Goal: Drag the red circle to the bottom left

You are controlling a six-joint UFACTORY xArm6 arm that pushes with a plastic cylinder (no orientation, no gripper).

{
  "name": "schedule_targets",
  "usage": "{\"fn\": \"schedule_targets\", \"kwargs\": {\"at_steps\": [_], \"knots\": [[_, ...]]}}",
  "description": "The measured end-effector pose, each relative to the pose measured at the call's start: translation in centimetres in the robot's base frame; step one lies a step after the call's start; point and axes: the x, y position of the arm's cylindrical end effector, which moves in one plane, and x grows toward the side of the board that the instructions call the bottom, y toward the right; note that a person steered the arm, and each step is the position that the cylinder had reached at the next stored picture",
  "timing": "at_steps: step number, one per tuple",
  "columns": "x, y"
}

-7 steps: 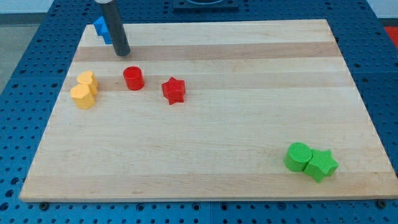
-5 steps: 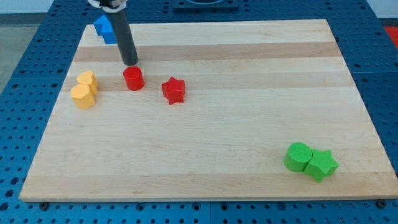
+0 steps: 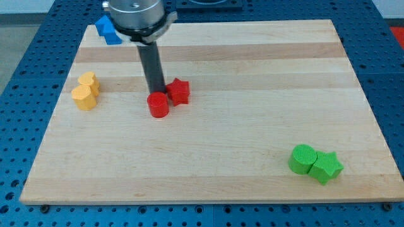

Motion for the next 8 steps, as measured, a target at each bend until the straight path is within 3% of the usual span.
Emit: {"fn": "schedule_targets", "kwargs": {"at_steps": [1, 3, 5, 6, 8], "knots": [[0.9, 3.2], [3.8, 0.5], [0.6, -0.5], [2.4, -1.8], [11.1, -2.5]]}}
